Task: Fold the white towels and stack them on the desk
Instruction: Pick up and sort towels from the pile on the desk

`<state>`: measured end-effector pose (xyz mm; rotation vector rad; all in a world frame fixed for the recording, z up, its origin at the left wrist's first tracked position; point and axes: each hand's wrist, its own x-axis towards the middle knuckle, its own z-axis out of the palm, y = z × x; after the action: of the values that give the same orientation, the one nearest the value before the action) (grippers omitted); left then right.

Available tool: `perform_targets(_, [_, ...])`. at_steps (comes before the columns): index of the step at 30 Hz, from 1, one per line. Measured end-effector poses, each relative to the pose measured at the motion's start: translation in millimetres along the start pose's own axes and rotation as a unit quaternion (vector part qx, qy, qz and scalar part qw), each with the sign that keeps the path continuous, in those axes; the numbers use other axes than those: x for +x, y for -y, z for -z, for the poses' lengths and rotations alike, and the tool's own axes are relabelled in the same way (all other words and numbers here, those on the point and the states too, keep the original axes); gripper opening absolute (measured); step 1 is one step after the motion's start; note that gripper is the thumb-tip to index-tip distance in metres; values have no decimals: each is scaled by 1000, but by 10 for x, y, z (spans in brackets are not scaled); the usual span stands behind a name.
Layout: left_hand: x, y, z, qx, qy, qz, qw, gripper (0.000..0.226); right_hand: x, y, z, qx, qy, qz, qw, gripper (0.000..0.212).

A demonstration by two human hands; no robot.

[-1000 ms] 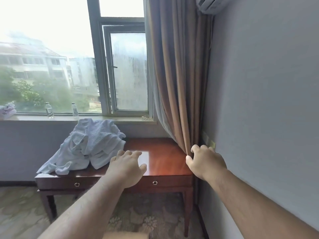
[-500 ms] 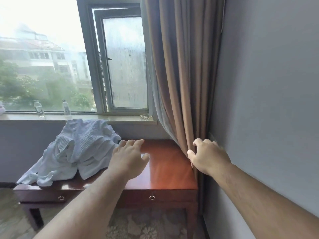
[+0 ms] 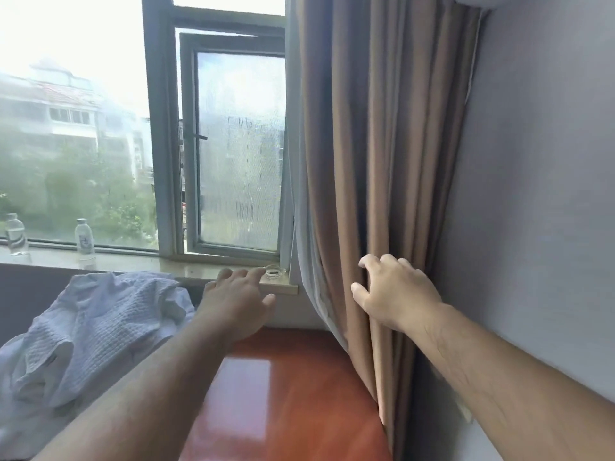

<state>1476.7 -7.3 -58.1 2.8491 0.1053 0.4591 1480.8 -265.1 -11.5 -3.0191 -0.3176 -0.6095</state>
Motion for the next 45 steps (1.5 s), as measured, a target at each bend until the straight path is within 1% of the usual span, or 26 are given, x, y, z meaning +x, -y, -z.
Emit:
perform_targets(2, [221,78,-163,2,10,-3,1000,63,220,62,-178,6,11,2,1000,49])
perform_targets(5, [420,236,-412,20,28,4,999,63,470,142,-550,-29,55,14,998,48])
perform_targets(10, [786,667,-657,28,36,49,998,64,1020,262,-1029,-14,82,20,996,50])
perform_targets(13, [874,923,-771,36,47,78,995,65,1289,400,-1324,-5,90,41,995,52])
perform_targets(18, [1115,1335,-873,37,40,135,989,63,1866,736,-1780,42,104,113,987,59])
perform_targets(22, [1224,1606,-1012,36,43,188,981,63,2240,921,-2097,102,119,151,976,56])
perform_targets(26, [1076,1783,-1334,22,58,259,964,60,2346,1024,-2585,144,199,166,955,54])
perform_targets(30, [841,1879,-1507,16,63,290,955,60,2280,1121,-3019,176,275,157,932,54])
perform_targets(33, [702,1895,-1540,25,57,296,953,59,2210,1234,-3194,205,308,159,915,55])
perform_targets(36, [625,1933,-1535,31,48,298,953,58,2162,1322,-3265,230,319,168,904,56])
perform_targets(40, [657,1981,-1535,3,16,334,942,56,2168,1327,-3268,268,309,168,897,53])
perform_targets(45, [740,2002,-1627,-15,2,343,939,57,2240,1263,-3352,333,326,95,880,43])
